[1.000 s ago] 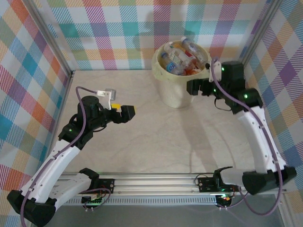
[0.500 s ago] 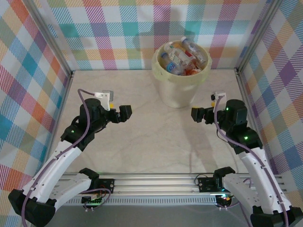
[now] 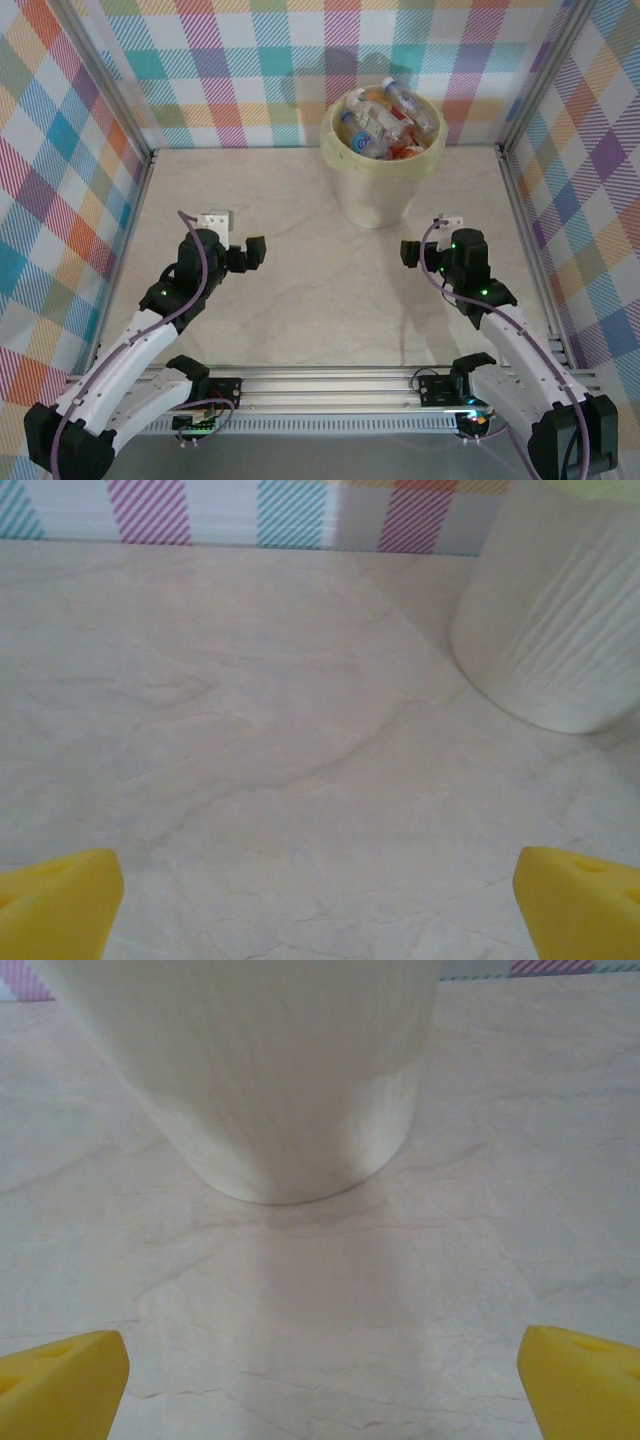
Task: Put the plastic bottles in the bin
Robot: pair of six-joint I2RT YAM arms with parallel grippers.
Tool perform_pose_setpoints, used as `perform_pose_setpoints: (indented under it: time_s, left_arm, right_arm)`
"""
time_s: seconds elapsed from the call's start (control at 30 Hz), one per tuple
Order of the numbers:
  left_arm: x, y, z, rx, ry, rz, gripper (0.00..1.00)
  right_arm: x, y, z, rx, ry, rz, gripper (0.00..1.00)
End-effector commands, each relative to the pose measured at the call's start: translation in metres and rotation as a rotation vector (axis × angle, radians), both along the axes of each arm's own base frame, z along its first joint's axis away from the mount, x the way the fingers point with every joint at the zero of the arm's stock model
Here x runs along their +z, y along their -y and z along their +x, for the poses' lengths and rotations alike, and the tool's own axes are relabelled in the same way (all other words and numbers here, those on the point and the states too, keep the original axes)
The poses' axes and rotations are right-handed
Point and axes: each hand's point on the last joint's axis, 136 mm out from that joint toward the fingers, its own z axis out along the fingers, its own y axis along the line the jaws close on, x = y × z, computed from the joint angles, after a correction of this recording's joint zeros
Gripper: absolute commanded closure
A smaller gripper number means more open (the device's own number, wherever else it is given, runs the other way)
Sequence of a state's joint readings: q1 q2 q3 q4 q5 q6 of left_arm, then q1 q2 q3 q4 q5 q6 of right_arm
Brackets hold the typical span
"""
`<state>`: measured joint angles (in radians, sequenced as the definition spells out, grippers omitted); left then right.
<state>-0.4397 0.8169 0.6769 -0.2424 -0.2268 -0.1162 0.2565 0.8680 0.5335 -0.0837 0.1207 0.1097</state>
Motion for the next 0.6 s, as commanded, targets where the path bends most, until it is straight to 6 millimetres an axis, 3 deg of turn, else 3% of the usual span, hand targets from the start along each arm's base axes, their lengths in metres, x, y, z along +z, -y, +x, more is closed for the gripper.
perform_pose_setpoints:
  time_s: [0.0, 0.27, 0.4, 0.57]
  left_arm:
    - [0.003, -0.015, 0.002, 0.050, 0.063, 0.064, 0.00]
    - [-0.021, -0.028, -0.003, 0.090, 0.083, 0.107, 0.00]
    - [-0.036, -0.030, -0.003, 0.100, 0.096, 0.107, 0.00]
    - [-0.039, -0.045, 0.001, 0.168, 0.181, 0.163, 0.00]
  right_arm:
    - [0.018, 0.015, 0.016, -0.084, 0.131, -0.056, 0.00]
    - [-0.013, 0.046, 0.016, -0.217, 0.147, -0.152, 0.00]
    - [-0.025, 0.042, 0.016, -0.186, 0.145, -0.144, 0.00]
    - [-0.034, 0.034, 0.012, -0.150, 0.174, -0.093, 0.00]
